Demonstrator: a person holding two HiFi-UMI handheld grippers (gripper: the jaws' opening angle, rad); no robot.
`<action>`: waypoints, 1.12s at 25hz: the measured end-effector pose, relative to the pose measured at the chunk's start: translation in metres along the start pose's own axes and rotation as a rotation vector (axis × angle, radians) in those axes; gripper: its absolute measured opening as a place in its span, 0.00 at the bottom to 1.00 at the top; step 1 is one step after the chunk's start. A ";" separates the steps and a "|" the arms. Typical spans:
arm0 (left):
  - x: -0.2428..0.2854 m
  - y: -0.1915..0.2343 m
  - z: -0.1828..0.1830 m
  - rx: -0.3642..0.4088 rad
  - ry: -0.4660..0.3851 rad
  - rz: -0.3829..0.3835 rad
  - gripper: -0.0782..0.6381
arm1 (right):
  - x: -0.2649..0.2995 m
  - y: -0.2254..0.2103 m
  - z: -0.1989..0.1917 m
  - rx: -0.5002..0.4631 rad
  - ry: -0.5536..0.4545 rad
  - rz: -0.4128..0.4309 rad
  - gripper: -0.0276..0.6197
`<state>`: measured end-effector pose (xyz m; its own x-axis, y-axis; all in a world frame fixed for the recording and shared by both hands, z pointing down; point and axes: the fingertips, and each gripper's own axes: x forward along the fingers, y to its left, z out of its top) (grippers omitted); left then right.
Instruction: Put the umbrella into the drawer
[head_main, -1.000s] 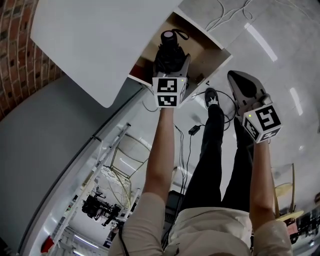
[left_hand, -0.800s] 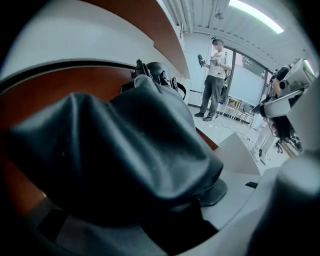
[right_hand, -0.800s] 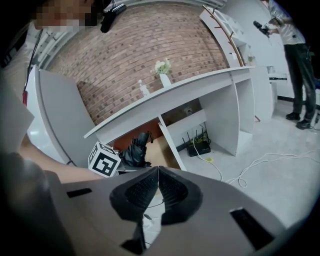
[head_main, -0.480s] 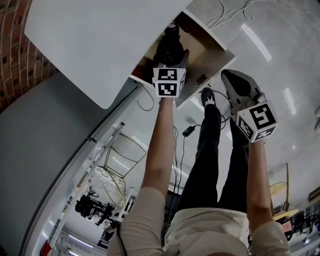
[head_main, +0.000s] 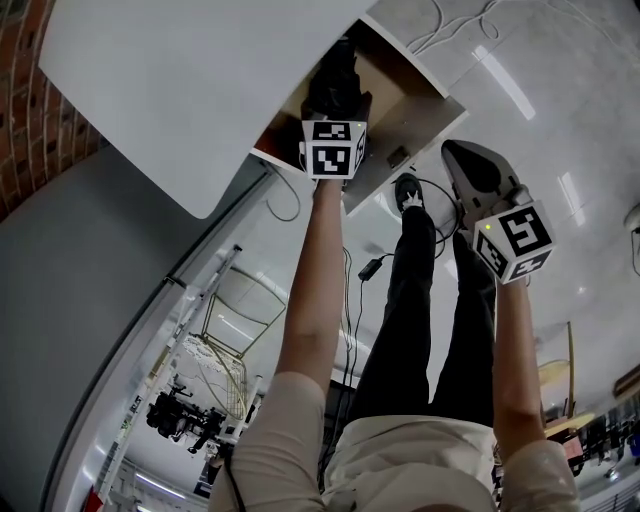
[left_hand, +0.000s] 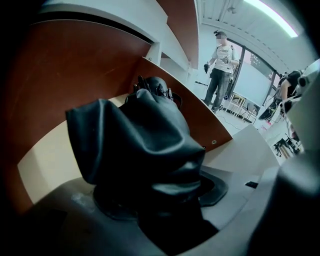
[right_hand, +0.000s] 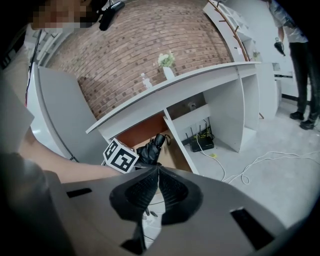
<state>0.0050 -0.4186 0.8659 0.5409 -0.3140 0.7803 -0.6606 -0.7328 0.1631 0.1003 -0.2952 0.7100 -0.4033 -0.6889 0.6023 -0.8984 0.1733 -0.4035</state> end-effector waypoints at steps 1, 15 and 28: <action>0.000 0.000 0.000 0.008 0.008 0.005 0.48 | -0.002 -0.003 -0.002 0.007 0.001 -0.008 0.15; -0.003 -0.010 0.008 0.080 0.066 0.123 0.52 | -0.033 -0.031 -0.033 -0.013 0.043 -0.016 0.15; -0.057 -0.042 0.025 -0.011 0.016 0.146 0.52 | -0.070 -0.023 -0.001 -0.092 0.011 0.023 0.15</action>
<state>0.0151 -0.3854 0.7995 0.4299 -0.4072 0.8058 -0.7376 -0.6731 0.0533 0.1495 -0.2500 0.6780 -0.4253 -0.6761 0.6016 -0.9009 0.2530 -0.3525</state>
